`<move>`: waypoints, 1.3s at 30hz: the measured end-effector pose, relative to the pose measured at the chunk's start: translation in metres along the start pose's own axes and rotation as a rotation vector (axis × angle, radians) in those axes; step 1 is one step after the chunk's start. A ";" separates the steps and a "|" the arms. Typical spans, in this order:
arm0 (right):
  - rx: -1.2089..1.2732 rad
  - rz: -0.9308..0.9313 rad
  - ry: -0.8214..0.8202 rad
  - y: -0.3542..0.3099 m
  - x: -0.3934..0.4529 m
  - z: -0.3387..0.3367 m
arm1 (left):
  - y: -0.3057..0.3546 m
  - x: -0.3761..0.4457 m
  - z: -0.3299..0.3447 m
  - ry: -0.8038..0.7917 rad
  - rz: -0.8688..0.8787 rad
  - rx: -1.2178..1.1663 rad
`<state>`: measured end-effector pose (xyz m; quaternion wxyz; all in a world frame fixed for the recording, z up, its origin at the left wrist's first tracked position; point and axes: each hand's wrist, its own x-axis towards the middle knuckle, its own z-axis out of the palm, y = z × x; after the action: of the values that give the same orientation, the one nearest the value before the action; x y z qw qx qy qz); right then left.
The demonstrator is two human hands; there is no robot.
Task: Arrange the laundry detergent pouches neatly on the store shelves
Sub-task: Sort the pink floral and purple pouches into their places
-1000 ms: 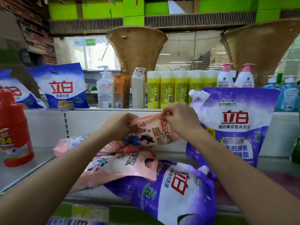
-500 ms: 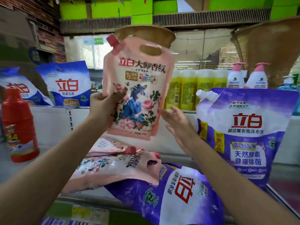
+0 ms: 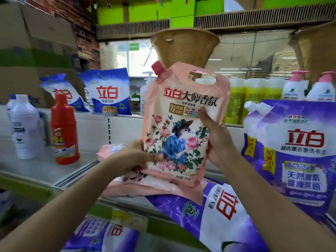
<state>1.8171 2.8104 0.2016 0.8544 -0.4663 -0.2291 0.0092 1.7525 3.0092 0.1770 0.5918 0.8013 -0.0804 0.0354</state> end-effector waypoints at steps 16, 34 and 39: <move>-0.074 -0.070 0.222 -0.018 -0.052 0.015 | 0.009 -0.036 0.019 0.049 0.042 -0.066; -0.157 -0.091 0.330 -0.045 -0.242 0.011 | -0.013 -0.175 0.093 -0.120 0.118 -0.197; -0.268 -0.070 0.298 -0.017 -0.303 -0.001 | -0.064 -0.223 0.116 -0.139 0.017 -0.191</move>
<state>1.5428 2.7301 0.0983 0.8088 -0.5639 -0.1156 -0.1204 1.5400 2.9365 0.0483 0.6582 0.7409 -0.1313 -0.0230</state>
